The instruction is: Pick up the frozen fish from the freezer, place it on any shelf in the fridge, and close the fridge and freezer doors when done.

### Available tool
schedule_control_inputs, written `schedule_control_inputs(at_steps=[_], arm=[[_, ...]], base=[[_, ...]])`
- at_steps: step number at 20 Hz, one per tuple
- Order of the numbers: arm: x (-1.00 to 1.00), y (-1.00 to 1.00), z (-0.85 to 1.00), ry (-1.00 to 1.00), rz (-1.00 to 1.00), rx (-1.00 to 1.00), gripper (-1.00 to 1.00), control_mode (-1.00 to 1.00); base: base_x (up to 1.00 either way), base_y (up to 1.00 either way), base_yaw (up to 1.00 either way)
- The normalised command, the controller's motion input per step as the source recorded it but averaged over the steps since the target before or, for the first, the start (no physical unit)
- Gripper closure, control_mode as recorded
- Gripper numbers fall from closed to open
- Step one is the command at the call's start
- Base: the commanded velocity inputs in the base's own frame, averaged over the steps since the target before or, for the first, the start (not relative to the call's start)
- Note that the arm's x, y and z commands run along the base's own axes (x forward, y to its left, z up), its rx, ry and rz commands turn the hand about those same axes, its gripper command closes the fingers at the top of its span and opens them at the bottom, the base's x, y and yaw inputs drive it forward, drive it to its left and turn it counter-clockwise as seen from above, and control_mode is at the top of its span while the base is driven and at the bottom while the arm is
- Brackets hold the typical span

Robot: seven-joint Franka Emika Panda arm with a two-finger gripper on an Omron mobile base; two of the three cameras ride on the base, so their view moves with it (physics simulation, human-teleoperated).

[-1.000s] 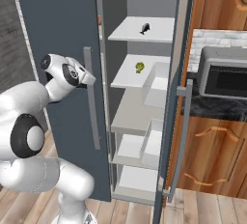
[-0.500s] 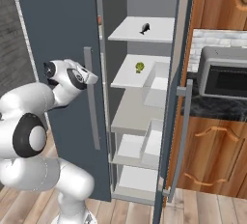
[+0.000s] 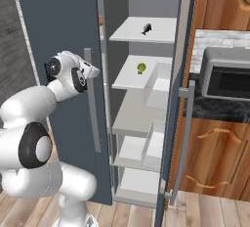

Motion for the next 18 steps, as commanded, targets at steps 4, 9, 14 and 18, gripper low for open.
schedule_control_inputs(at_steps=[4, 9, 14, 18], arm=[[-0.06, -0.02, 1.00, 0.00, 0.09, 0.04, -1.00, -1.00], [-0.04, -0.19, 0.97, 0.01, 0.03, 0.01, -1.00, -1.00], [0.83, -0.32, 0.13, 0.02, 0.00, 0.00, -1.00, -1.00], [0.50, -0.26, 0.29, 0.00, 0.01, 0.01, -1.00, -1.00]], base=[[0.00, 0.00, 0.00], [0.00, 0.00, 0.00], [0.00, 0.00, 0.00], [0.00, 0.00, 0.00]])
